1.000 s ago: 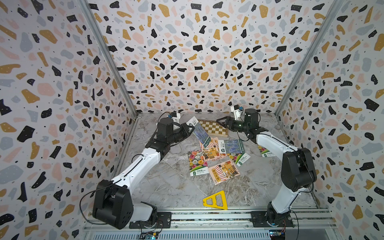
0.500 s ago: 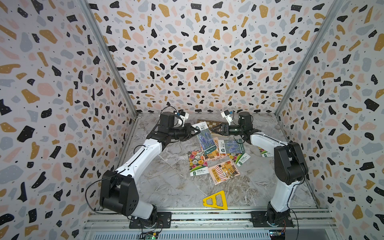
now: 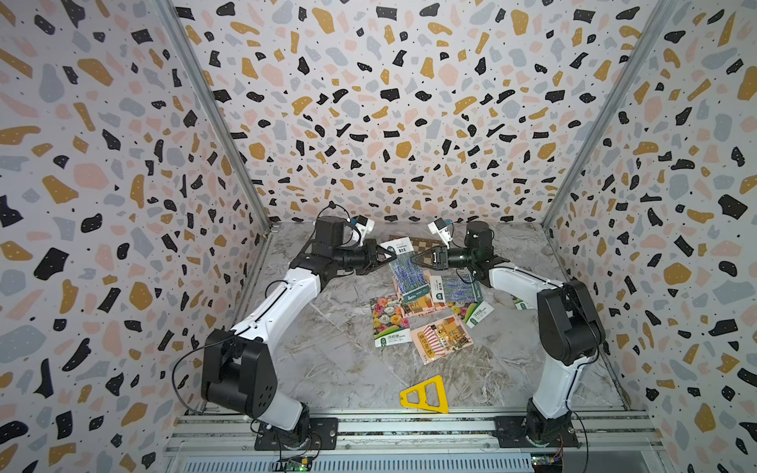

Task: Arrange the seed packets in a row
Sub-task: Pick up the seed packet from the center of the board.

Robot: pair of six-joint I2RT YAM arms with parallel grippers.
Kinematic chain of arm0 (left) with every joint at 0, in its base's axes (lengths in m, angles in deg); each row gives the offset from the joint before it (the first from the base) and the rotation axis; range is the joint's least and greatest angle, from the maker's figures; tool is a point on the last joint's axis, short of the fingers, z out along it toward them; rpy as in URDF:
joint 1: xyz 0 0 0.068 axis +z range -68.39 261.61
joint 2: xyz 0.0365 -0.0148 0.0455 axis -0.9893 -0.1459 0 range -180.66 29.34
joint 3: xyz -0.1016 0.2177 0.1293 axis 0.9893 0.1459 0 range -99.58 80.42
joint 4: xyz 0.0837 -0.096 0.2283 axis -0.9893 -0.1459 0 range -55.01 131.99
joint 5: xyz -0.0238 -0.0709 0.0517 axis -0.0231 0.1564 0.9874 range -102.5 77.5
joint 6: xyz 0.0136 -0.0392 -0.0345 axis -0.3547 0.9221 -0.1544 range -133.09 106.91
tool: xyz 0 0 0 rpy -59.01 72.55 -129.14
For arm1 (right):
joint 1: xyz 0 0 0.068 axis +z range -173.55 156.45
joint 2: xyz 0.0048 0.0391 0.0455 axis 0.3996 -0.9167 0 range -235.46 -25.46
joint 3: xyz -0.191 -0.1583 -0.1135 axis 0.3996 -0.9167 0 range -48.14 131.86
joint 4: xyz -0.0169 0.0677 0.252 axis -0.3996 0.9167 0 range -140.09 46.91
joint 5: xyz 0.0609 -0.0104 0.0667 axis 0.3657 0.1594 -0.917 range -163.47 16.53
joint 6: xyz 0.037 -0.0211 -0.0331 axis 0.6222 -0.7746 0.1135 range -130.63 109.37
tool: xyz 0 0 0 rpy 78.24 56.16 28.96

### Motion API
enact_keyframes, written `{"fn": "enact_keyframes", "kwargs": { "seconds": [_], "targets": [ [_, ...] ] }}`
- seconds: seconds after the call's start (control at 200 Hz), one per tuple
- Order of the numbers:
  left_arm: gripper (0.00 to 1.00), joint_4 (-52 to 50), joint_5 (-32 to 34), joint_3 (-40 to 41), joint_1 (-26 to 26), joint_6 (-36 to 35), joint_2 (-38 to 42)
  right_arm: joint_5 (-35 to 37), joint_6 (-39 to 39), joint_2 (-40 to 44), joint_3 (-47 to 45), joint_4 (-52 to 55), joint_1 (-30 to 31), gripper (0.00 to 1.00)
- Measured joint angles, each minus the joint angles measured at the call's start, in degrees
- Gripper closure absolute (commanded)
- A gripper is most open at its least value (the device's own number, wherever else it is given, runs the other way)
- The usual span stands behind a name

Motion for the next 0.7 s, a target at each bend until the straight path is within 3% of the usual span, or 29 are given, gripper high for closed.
{"fn": "enact_keyframes", "kwargs": {
  "seconds": [0.28,0.35,0.591,0.696],
  "targets": [
    [1.0,-0.15,0.15,0.0,1.68,0.0,-0.31,0.04,1.66,0.0,0.04,-0.07,-0.46,0.93],
    [0.94,-0.13,0.26,0.02,1.68,0.0,-0.31,0.22,2.56,0.0,0.04,-0.48,-0.61,1.0],
    [0.68,1.36,1.55,1.29,1.79,1.7,0.17,2.47,8.72,0.02,-0.48,-4.85,-0.66,1.0],
    [0.63,4.37,2.21,3.5,1.86,3.96,0.72,4.85,14.73,0.46,-3.06,-10.36,-0.66,1.0]
  ]
}}
